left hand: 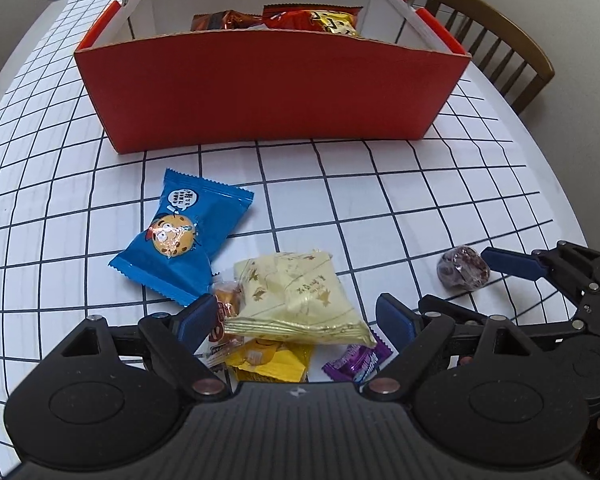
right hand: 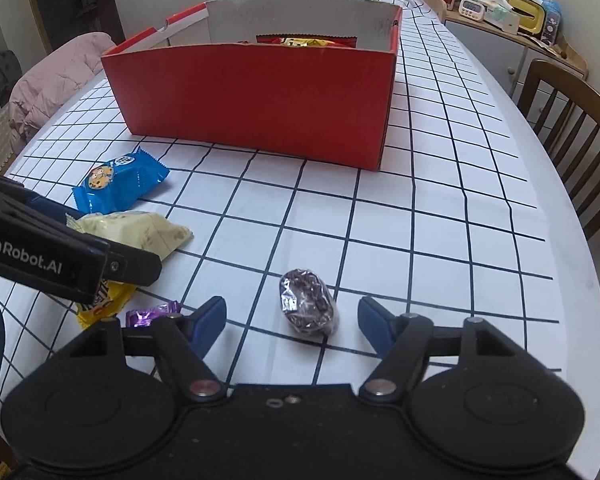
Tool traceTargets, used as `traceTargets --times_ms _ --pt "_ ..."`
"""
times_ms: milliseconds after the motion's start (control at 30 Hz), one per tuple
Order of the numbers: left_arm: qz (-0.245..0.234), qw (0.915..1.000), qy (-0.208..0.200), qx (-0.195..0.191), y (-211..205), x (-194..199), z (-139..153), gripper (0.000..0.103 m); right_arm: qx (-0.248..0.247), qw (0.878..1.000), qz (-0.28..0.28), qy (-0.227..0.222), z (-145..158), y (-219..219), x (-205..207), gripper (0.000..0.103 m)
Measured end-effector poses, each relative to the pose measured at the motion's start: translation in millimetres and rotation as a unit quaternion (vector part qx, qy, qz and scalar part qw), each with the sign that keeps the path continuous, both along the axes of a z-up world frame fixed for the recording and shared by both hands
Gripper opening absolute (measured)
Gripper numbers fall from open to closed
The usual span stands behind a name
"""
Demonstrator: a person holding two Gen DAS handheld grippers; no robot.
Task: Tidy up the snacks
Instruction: 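Grasp the pale yellow wrapper with the left tool while the right tool grasps the foil-wrapped chocolate, then carry the pale yellow wrapper with the left tool while the right tool carries the foil chocolate over the box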
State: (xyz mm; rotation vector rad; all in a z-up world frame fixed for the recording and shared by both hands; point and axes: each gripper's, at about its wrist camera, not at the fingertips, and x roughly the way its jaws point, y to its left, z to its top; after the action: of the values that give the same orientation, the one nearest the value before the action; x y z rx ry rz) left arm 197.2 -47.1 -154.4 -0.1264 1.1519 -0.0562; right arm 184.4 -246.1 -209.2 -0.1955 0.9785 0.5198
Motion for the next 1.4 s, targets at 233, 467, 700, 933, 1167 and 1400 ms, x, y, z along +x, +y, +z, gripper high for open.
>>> traceTargets --times_ms 233,467,700,933,1167,1400 --pt "0.007 1.0 -0.007 0.0 0.0 0.2 5.3 0.067 -0.003 1.0 0.001 0.0 -1.6 -0.1 0.9 0.044" --pt "0.018 0.9997 -0.012 -0.009 3.7 -2.1 11.0 0.062 0.0 1.0 -0.007 -0.001 0.9 -2.4 0.8 0.028" --pt "0.038 0.9987 -0.005 -0.034 16.4 -2.2 18.9 0.051 0.011 1.0 -0.024 0.005 9.2 -7.5 -3.8 0.027" --pt "0.037 0.9985 -0.008 -0.039 19.3 -7.4 27.7 0.037 0.034 0.999 -0.04 0.009 25.5 -16.1 -10.9 0.027" --pt "0.032 0.9985 -0.002 -0.045 19.2 -10.0 28.5 0.034 0.046 0.998 -0.045 0.005 36.4 -16.7 -18.8 0.027" --pt "0.036 0.9976 -0.006 -0.059 28.0 -1.8 44.8 0.005 0.07 0.996 -0.058 0.002 46.1 -23.1 -21.4 0.027"
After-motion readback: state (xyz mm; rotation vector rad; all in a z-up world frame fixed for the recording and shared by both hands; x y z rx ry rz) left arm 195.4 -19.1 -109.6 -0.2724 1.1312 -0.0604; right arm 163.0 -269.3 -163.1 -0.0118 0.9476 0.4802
